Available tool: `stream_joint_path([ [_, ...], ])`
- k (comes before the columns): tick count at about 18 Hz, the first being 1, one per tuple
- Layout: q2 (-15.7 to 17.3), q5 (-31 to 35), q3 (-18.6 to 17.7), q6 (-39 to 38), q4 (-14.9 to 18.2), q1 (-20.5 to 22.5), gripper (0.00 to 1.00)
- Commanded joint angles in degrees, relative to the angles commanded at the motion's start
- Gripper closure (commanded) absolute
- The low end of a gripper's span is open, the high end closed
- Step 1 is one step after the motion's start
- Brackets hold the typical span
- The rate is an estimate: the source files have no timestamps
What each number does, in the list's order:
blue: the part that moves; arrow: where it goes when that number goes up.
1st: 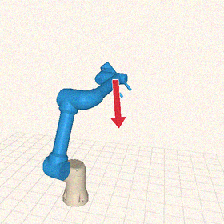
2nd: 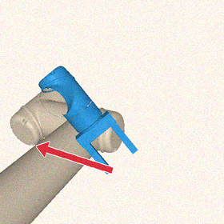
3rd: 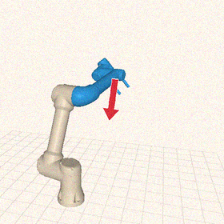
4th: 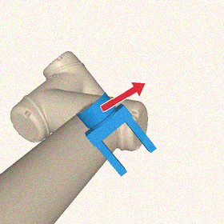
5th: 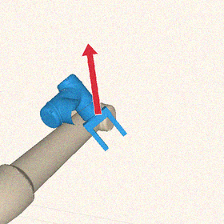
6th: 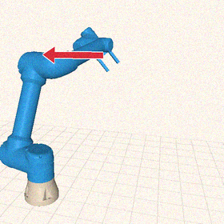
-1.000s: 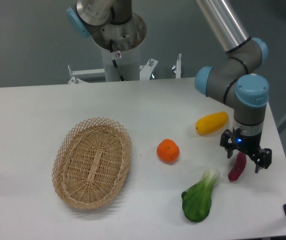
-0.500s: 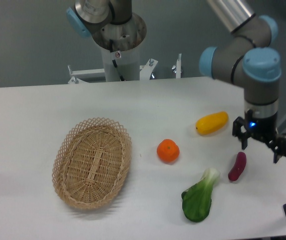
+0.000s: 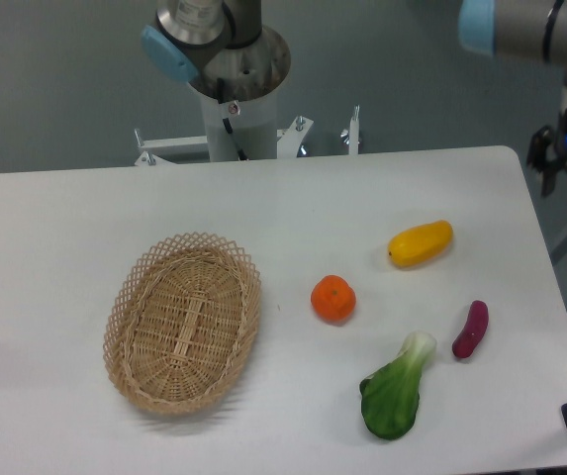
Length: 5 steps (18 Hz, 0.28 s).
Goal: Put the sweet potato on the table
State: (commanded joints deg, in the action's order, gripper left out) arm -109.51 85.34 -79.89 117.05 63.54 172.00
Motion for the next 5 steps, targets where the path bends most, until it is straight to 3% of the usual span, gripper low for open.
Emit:
stream_joint_path([
  [5, 0.1, -0.4, -0.1, 0.3, -0.1, 0.4, 0.0],
])
